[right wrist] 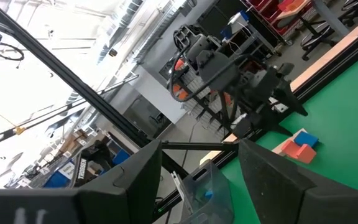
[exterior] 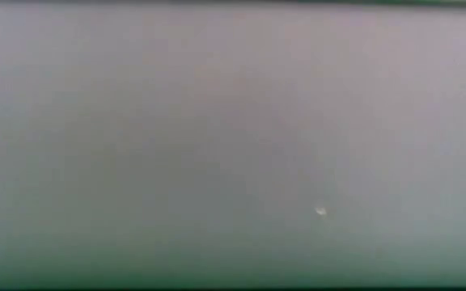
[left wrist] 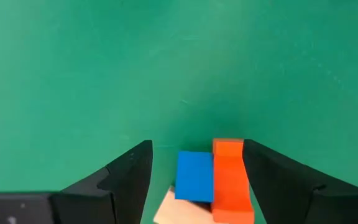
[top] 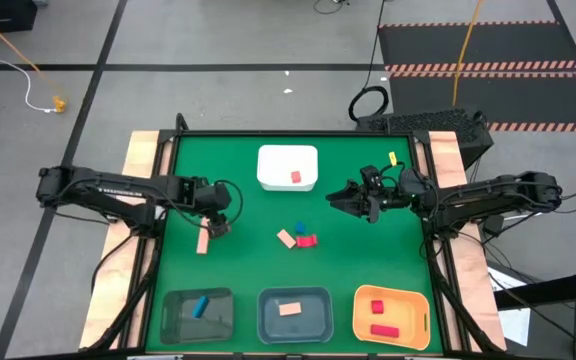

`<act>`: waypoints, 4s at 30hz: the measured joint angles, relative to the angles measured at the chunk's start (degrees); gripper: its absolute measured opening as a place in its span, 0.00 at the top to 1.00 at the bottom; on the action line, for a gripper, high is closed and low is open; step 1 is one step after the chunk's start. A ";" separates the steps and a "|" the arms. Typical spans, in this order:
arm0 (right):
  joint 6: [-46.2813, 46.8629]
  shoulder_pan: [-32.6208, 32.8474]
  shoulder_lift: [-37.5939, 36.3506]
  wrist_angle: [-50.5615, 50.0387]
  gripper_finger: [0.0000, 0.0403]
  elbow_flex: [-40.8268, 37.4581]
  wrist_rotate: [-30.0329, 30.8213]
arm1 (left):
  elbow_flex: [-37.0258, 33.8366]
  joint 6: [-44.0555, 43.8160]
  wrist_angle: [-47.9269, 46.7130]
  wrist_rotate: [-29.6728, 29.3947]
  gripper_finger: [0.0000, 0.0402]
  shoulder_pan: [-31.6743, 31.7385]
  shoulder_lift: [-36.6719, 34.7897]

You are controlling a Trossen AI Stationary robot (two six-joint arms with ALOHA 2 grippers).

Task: Sort & place blocks by color
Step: Put the left orange block into the white bin

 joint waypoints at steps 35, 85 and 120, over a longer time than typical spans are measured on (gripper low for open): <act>0.00 0.00 0.00 -0.09 0.49 0.00 0.00 | -5.79 -7.37 11.85 1.13 0.38 -6.22 13.22; -1.52 -0.85 0.00 0.56 0.49 0.00 1.69 | 7.45 5.59 52.59 -1.54 0.67 1.41 6.67; -1.79 -1.30 0.68 2.63 0.49 0.32 12.28 | 7.48 -7.46 74.95 -4.55 0.67 2.21 13.92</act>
